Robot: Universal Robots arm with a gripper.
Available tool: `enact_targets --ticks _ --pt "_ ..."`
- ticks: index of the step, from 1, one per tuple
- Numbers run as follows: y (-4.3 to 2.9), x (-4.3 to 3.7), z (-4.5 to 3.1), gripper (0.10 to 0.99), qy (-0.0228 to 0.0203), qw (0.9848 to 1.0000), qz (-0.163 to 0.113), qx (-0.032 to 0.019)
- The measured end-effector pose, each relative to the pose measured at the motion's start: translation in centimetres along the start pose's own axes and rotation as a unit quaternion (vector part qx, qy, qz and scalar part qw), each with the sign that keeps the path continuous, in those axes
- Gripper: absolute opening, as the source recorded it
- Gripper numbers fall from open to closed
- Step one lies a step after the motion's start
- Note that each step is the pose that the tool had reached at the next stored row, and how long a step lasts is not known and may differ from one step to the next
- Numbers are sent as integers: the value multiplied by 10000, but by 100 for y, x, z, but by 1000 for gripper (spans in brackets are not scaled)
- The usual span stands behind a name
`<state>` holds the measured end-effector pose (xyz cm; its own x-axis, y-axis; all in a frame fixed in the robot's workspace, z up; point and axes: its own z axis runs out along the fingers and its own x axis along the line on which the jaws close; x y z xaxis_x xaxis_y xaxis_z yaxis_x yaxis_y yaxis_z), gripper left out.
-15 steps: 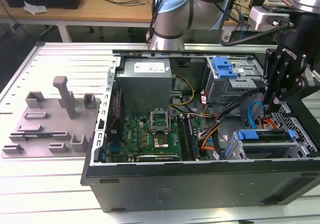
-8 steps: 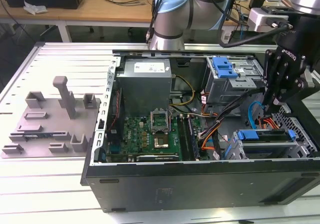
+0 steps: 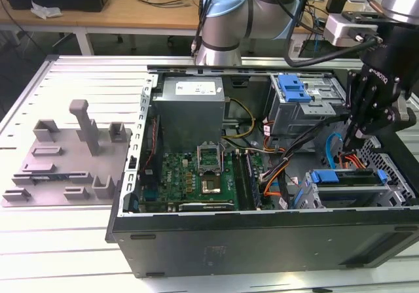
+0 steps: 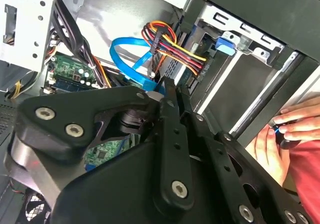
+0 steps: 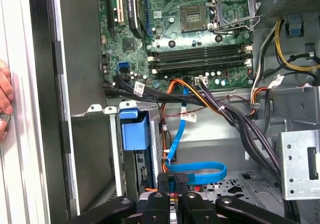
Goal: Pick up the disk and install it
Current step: 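Insert the second disk wire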
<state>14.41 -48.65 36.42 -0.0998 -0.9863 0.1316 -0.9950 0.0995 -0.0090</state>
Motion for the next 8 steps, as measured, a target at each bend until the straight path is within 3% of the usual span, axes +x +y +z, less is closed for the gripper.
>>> enact_targets --ticks 3,8 --pt "-1 25 6 161 -39 10000 3 -4" --pt "-14 149 23 161 -44 10000 21 -9"
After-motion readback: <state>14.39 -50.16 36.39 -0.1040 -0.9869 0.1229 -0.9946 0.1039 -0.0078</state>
